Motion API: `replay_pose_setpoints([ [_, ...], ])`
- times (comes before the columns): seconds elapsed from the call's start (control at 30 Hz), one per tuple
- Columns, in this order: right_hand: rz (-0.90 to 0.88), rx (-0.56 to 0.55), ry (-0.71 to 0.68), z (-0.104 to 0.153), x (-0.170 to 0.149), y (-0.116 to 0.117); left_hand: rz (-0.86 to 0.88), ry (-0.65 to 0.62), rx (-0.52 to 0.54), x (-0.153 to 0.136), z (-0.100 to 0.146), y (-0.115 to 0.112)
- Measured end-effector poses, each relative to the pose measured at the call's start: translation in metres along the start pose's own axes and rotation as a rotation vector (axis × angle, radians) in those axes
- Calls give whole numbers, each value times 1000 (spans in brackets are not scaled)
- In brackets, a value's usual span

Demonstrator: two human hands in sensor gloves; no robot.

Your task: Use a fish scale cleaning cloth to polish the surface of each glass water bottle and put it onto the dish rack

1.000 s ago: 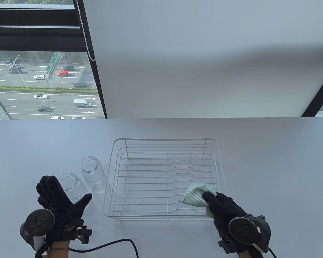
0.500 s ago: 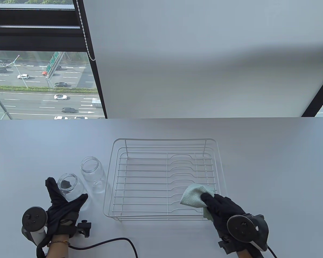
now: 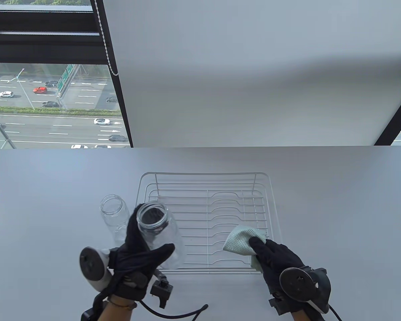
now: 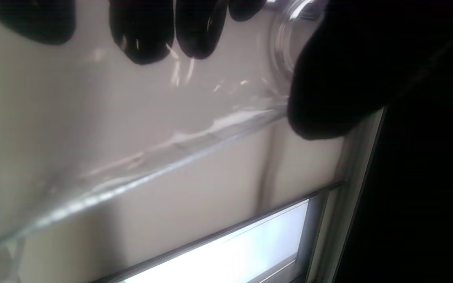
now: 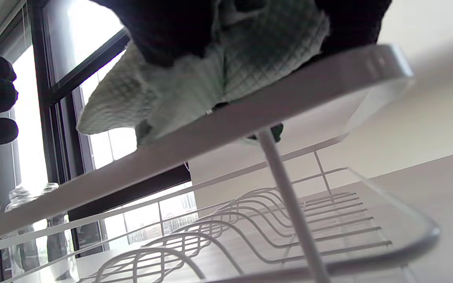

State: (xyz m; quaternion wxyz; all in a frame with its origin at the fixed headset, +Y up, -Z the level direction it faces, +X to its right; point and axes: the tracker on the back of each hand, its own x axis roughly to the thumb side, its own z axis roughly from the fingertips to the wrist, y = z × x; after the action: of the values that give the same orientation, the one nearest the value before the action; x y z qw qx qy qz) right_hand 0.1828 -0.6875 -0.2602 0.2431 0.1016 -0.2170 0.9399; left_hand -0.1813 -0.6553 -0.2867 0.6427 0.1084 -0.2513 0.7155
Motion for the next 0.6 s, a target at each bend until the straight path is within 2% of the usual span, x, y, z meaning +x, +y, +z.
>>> replay_pose_setpoints([
  [0.1, -63, 35, -51, -16, 12, -8, 88, 106, -63, -24, 0, -20],
  [0.17, -95, 141, -89, -31, 32, -17, 76, 137, -117, -35, 0, -26],
  [0.2, -109, 154, -94, -37, 45, -21, 77, 152, -132, -39, -1, -29],
  [0.27, -122, 109, -160, -41, 62, -23, 99, 181, -162, -45, -1, -31],
  [0.33, -162, -13, -220, -42, 78, -21, 145, 201, -177, -49, -1, -34],
  [0.4, -200, -14, -267, -38, 92, -9, 200, 224, -196, -52, 0, -36],
  [0.5, -189, -50, -301, -32, 95, 3, 253, 245, -185, -54, 3, -34],
  [0.6, -313, 96, -400, -26, 92, 12, 247, 229, -178, -54, 7, -36],
])
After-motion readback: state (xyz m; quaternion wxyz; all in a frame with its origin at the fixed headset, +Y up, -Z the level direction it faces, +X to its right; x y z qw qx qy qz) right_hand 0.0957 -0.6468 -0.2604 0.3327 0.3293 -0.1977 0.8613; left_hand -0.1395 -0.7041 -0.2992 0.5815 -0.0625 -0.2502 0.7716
